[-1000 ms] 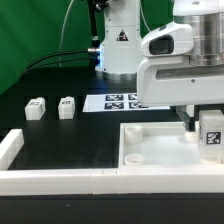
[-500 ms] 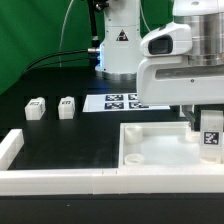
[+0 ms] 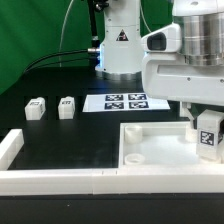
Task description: Assemble one leg
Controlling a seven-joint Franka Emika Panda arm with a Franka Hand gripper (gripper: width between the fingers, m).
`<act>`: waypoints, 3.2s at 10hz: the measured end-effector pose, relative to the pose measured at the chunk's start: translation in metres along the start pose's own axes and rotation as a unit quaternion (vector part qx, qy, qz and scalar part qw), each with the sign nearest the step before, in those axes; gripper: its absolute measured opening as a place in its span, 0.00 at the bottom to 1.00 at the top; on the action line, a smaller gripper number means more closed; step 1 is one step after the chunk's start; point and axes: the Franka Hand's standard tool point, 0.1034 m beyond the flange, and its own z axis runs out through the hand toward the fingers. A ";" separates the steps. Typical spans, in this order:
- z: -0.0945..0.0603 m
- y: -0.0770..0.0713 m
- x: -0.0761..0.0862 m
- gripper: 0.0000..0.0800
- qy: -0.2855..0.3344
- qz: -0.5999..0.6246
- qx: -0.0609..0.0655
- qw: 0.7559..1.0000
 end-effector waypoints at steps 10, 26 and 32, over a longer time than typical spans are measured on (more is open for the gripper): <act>0.001 0.001 0.001 0.76 -0.001 0.144 0.000 0.990; -0.004 0.001 0.006 0.46 0.006 -0.488 -0.038 0.872; -0.003 0.000 0.005 0.37 0.009 -0.375 -0.036 0.926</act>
Offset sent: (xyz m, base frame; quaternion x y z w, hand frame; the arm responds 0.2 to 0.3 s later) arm 0.0018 -0.0021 -0.0008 -0.0004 0.0043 0.1923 0.9813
